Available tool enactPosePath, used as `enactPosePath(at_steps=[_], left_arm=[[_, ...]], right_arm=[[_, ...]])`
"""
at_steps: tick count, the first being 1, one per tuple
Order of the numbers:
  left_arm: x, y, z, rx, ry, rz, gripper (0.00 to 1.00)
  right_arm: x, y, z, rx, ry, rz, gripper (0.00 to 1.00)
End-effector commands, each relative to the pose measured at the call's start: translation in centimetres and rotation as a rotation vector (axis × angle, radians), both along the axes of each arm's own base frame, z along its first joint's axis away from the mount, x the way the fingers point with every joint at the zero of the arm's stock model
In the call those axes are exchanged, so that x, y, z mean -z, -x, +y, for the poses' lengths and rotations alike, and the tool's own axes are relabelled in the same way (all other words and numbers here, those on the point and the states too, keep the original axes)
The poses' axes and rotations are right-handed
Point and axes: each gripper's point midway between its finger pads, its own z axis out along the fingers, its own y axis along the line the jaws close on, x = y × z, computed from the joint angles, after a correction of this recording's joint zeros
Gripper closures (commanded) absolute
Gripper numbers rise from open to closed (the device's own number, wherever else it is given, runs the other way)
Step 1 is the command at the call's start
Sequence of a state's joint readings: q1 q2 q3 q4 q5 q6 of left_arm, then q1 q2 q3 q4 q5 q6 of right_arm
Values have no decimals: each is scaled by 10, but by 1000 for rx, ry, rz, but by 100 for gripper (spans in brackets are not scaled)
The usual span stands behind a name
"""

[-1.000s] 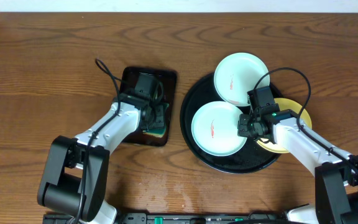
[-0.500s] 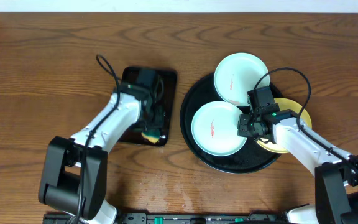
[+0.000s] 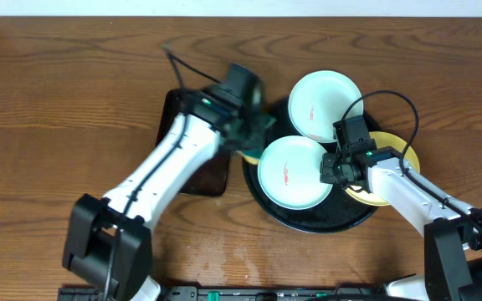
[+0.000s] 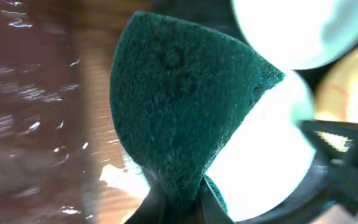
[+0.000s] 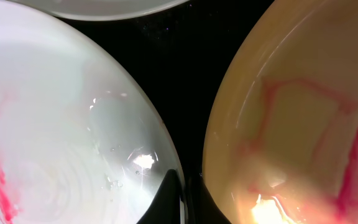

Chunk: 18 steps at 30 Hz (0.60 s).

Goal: Clean dirty plates on tray and stack at the side
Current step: 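Grasp the green sponge with the left gripper and lift it toward the plate, then scrub the pale green plate with the sponge while the right gripper holds it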

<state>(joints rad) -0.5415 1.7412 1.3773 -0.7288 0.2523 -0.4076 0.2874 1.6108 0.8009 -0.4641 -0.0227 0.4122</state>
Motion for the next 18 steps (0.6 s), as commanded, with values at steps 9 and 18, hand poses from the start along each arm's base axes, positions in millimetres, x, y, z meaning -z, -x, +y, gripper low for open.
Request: enactPosePath(at_steps=[9, 18], left_arm=[[80, 38, -89, -18, 72, 181, 93], [147, 69, -92, -8, 20, 379, 92]], right_arm=[[-4, -4, -4, 6, 26, -19, 99], [-4, -3, -1, 0, 11, -10, 99]])
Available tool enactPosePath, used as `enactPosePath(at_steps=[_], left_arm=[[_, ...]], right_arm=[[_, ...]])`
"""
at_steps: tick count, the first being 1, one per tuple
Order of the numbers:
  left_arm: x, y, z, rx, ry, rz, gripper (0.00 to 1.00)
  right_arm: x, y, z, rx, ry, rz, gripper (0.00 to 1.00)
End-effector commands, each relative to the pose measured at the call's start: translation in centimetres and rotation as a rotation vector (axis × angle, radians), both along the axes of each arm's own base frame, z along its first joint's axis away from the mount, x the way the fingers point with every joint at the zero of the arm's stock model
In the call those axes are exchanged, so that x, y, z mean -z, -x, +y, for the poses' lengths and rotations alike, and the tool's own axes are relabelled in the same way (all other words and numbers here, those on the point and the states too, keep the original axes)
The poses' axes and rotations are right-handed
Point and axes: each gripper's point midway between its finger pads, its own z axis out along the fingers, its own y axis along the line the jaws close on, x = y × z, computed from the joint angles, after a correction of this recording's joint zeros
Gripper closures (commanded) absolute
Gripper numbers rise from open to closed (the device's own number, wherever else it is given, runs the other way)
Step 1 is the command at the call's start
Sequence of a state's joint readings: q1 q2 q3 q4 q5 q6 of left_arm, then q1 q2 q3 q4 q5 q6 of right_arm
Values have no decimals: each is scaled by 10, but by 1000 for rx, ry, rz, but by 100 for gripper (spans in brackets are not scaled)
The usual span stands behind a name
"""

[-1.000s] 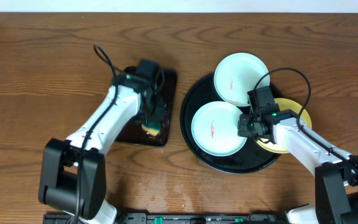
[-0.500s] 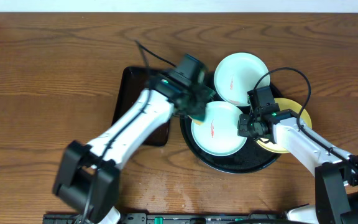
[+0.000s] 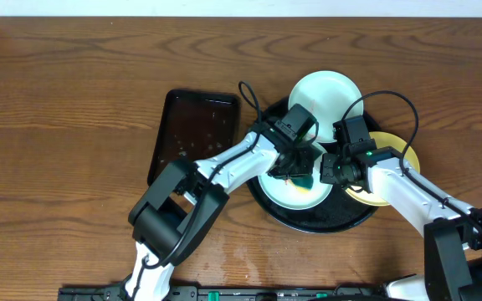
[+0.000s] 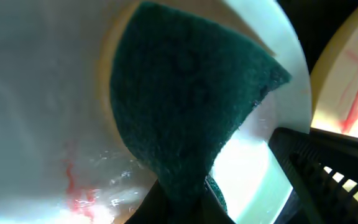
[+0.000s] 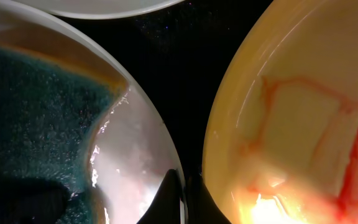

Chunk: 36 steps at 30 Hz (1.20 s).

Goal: Clean dirty plates on tray and stack at the side
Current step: 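Scrub the pale green plate with the sponge while the right gripper holds it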

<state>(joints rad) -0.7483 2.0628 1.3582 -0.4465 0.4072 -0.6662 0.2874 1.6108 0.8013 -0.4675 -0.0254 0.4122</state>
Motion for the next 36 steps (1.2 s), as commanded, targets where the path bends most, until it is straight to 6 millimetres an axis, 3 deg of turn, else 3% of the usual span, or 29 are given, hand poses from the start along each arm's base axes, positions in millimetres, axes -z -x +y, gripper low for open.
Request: enactPosePath(at_steps=[1, 2, 4, 7, 11, 14, 16, 18, 24, 27, 30, 36], left_arm=[[49, 24, 35, -41, -174, 146, 92], [53, 23, 49, -62, -238, 142, 92], [53, 11, 106, -169, -477, 106, 93], [40, -6, 146, -210, -646, 29, 93], [27, -20, 175, -229, -782, -41, 92], [26, -23, 178, -232, -801, -60, 93], [28, -25, 170, -236, -763, -61, 93], [33, -24, 150, -235, -665, -34, 92], [30, -6, 41, -113, -152, 127, 92], [21, 7, 4, -50, -16, 156, 92], [21, 22, -15, 1, 12, 157, 92], [22, 44, -29, 58, 3, 160, 92]], right_arm=[[-4, -3, -1, 1, 13, -13, 99], [-4, -3, -1, 1, 13, -12, 99], [-3, -3, -1, 1, 14, -11, 99], [-3, -2, -2, 1, 15, -9, 99], [-3, -1, -2, 1, 16, -5, 99], [-3, 0, -2, 1, 17, 0, 99], [-3, 0, -2, 1, 18, 2, 99], [-2, 1, -3, 0, 19, 4, 99], [-2, 1, -3, 0, 20, 6, 99], [-2, 1, -3, 0, 20, 6, 99], [-2, 1, -3, -7, 21, 5, 99], [-2, 1, -3, -7, 21, 5, 99]])
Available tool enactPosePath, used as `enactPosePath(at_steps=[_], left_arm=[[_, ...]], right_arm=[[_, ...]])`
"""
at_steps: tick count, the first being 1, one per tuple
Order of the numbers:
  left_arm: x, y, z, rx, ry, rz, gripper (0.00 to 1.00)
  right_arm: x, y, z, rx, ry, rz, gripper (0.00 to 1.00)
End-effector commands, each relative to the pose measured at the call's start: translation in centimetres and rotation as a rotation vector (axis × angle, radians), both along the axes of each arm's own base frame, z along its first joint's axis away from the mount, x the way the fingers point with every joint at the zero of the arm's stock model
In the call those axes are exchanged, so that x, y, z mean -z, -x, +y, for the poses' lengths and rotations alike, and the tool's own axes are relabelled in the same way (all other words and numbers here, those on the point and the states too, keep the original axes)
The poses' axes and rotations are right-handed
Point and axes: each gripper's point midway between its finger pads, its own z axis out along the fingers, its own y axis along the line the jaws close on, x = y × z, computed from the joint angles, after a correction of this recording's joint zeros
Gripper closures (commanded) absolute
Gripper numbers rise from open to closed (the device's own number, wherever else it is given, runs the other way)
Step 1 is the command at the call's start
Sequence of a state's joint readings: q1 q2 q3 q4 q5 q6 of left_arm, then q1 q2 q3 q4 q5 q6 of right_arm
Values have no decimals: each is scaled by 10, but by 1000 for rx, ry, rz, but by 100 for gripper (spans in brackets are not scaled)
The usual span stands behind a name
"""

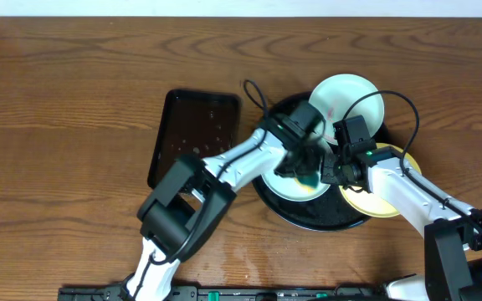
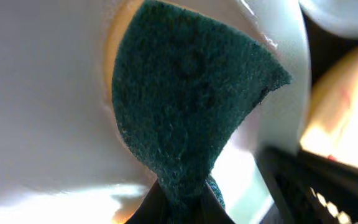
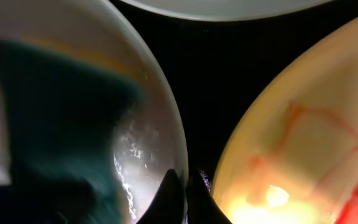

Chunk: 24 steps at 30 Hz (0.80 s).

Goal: Clean dirty plates on tray and stack at the side
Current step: 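Scrub the pale green plate with the sponge while the right gripper holds it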

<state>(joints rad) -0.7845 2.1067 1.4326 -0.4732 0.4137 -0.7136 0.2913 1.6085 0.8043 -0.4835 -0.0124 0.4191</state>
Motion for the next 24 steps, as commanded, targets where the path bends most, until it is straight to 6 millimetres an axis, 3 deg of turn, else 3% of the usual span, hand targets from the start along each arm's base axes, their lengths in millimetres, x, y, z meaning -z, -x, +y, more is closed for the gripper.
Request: enactPosePath(at_steps=[1, 5, 10, 13, 15, 19, 24], left_arm=[[24, 40, -7, 60, -6, 136, 92], [33, 23, 21, -6, -103, 114, 92], [47, -11, 103, -145, -403, 30, 93], [43, -28, 149, -206, -571, -31, 93], [35, -35, 168, -230, -632, -62, 93], [15, -46, 180, -256, -642, -108, 92], [-27, -58, 175, -293, -577, -202, 92]], right_arm=[[-2, -1, -1, -13, 8, -3, 99], [-2, -1, -1, -13, 8, -2, 99], [-2, -1, -1, -13, 8, -3, 99], [-2, -1, -1, -13, 8, -4, 99], [-2, -1, -1, -13, 8, -4, 99], [-2, -1, -1, -13, 8, -4, 99], [-2, -1, -1, -13, 9, -1, 99]])
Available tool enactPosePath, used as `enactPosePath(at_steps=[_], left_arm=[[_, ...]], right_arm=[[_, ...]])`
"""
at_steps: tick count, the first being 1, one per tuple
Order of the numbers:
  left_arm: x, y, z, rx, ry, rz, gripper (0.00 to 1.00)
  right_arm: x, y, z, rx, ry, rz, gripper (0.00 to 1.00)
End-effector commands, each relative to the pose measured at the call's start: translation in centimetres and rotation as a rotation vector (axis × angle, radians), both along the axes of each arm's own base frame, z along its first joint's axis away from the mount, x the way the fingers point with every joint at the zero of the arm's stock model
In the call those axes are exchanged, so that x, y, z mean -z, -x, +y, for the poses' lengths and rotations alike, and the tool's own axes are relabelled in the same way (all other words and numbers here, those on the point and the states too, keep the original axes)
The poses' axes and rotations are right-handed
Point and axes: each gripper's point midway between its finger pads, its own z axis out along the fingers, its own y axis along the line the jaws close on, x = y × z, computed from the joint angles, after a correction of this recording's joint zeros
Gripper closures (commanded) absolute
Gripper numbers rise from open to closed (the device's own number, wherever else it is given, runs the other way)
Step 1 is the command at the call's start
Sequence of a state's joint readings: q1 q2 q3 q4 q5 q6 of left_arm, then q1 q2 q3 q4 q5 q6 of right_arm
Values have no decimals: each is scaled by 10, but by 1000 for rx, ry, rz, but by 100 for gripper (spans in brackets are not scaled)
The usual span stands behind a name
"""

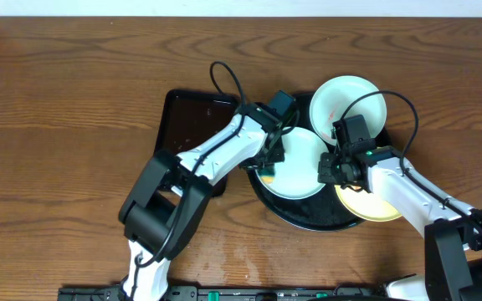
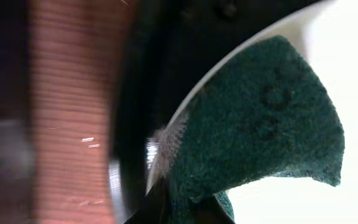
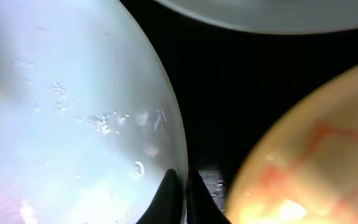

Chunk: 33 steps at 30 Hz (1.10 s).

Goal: Clean dirty plates on tray and stack at the side
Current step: 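Scrub the pale green plate with the sponge while the right gripper holds it, then return the sponge to the black tray with the left gripper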

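Observation:
A black round tray [image 1: 304,211] holds three plates. The middle white plate [image 1: 301,163] looks wet, with only a faint pink trace [image 3: 23,208] left on it. My left gripper [image 1: 268,159] is shut on a green sponge [image 2: 260,118], which is pressed on that plate's left rim. On the plate's right rim [image 3: 178,149] my right gripper [image 3: 182,186] is pinched shut. A yellow plate [image 1: 373,201] with red streaks [image 3: 316,155] lies to the right. A second white plate [image 1: 350,102] with a red mark sits behind.
A black rectangular tray [image 1: 189,130] lies on the wooden table [image 1: 65,125] to the left of the round tray, partly under my left arm. Cables loop above both wrists.
The sponge in my left gripper has gone from the right part of the middle plate, beside my right gripper, to its left rim. My right gripper still grips the right rim.
At first my left gripper held the sponge over the gap between the two trays, and the middle plate bore a red streak. Then the sponge lay on that plate, later at its right side. Now it is at the left rim and the streak is nearly gone.

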<state>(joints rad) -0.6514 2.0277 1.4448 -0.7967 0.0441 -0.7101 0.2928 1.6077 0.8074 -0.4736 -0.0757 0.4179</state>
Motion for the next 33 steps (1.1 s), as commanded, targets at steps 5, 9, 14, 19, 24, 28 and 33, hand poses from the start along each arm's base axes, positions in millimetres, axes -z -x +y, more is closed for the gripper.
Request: enactPosePath(at_steps=[5, 9, 14, 19, 24, 28, 33], left_arm=[[-73, -23, 36, -50, -36, -218, 92], [-111, -19, 40, -1, 41, -264, 92], [-129, -14, 82, 0, -6, -250, 92], [-96, -15, 127, -77, -63, -175, 92], [-46, -12, 144, -77, -87, -131, 89], [-37, -11, 140, -25, -73, -122, 62], [-75, -15, 131, -7, -8, -178, 43]], right_arm=[[1, 1, -14, 8, 73, 1, 99], [1, 2, -14, 7, 74, 6, 99], [1, 3, -14, 7, 75, 8, 99], [1, 3, -14, 7, 74, 7, 99], [1, 1, -13, -18, 79, -2, 99], [-1, -1, -13, -45, 83, -15, 99], [-26, -3, -12, -92, 89, -56, 99]])
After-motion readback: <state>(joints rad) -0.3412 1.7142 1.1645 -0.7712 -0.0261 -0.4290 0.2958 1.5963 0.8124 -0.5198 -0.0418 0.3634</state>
